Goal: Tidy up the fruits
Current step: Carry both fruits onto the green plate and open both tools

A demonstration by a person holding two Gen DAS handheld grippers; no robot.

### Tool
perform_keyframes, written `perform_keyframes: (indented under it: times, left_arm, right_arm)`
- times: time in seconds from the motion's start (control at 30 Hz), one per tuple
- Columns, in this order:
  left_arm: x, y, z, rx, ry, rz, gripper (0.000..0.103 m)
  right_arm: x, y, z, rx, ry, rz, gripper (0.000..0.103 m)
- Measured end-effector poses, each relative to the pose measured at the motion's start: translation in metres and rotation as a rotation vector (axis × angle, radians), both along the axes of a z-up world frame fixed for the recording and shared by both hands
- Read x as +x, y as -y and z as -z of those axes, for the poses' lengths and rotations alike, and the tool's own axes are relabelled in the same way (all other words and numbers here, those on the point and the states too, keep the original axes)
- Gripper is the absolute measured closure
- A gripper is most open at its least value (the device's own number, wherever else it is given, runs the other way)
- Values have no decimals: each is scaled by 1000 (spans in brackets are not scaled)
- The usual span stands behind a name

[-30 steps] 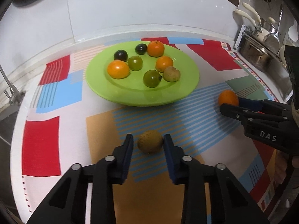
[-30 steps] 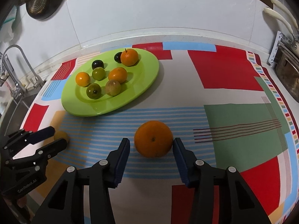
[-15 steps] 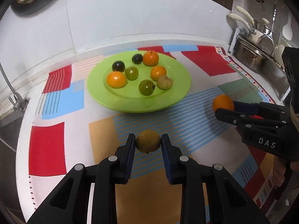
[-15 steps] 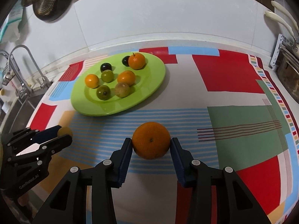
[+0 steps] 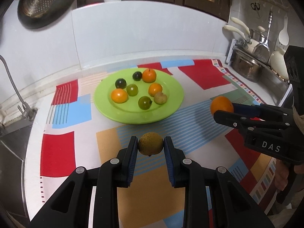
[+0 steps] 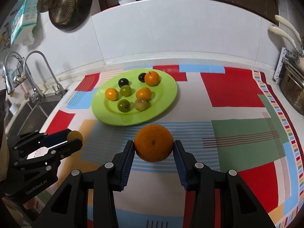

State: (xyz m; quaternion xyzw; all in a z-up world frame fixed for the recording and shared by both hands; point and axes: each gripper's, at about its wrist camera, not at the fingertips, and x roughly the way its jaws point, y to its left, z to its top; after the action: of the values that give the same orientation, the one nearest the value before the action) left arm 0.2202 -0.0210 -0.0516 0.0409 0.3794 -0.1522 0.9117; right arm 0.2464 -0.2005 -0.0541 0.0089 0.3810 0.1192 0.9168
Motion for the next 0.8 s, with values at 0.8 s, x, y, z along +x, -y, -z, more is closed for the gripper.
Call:
perform_keyframes:
  times: [0.8]
  left_arm:
    - [19, -1, -54, -6, 165, 7, 75]
  right_arm:
    - [1, -12, -57, 16, 166, -38, 60]
